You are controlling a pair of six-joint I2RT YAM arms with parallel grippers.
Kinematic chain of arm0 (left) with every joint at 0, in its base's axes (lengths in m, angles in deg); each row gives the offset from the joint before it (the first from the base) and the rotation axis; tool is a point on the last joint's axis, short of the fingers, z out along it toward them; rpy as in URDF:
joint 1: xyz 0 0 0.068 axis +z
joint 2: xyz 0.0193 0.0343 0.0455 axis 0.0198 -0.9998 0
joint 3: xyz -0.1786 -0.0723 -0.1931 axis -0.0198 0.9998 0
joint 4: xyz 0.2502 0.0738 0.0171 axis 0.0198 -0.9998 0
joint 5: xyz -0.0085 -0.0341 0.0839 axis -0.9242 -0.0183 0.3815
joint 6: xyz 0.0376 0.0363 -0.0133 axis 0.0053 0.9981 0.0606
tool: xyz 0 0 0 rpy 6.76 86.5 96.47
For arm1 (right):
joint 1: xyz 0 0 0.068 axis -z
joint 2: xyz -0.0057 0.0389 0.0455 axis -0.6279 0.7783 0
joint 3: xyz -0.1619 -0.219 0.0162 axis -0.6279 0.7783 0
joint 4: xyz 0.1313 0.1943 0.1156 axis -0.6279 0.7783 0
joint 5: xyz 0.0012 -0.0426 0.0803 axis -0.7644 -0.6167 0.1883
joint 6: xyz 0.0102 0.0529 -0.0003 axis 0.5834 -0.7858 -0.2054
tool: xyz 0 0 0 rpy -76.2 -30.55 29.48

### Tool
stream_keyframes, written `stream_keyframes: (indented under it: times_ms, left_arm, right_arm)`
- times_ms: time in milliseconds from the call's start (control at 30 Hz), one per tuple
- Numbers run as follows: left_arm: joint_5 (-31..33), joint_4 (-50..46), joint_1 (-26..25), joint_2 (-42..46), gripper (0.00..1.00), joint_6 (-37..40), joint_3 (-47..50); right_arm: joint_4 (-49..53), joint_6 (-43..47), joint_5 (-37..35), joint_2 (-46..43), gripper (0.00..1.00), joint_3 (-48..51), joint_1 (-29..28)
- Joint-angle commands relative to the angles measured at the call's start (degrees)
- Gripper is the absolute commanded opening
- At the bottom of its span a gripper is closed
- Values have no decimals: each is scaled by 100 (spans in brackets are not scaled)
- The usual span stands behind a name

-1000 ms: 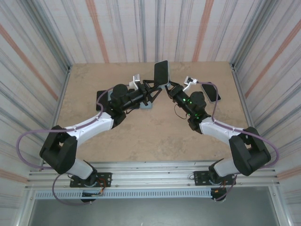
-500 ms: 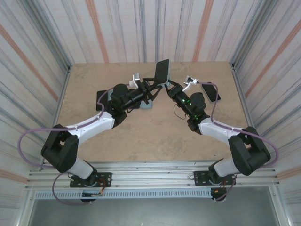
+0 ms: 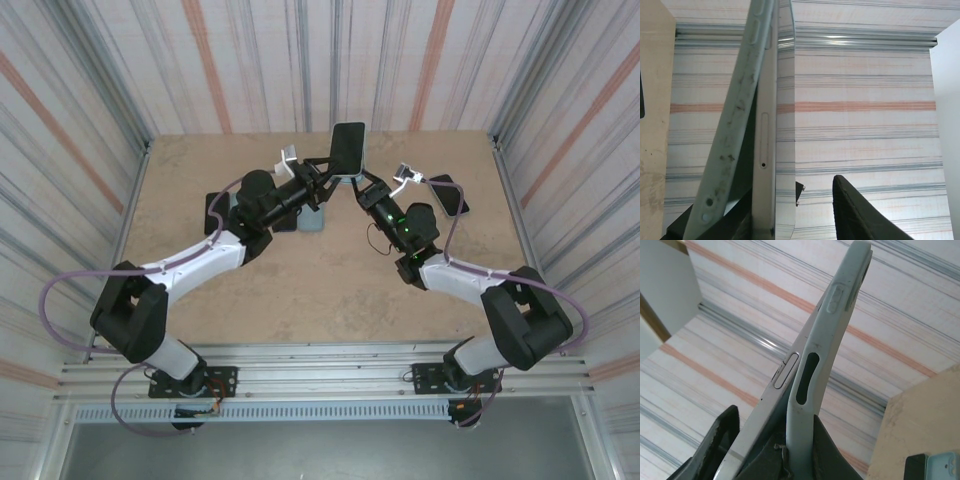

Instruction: Take the phone out of the phone case

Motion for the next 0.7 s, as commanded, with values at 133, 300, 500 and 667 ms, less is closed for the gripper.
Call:
stream_keyframes:
  times_ms: [133, 300, 500, 667]
  left_arm:
    - [167, -62, 36, 23, 18, 181, -322]
    - [147, -110, 36, 49, 9, 250, -369]
    - [111, -396, -45, 200, 3, 460, -526]
    - [51, -608, -233, 358, 2, 574, -633]
  right_arm:
    - [-525, 60, -55, 122, 3, -63, -135]
    - [-394, 47, -174, 91, 4, -17, -144]
    - [821, 55, -622, -225, 5, -61, -152]
    - [2447, 97, -1183, -588, 4, -225, -116]
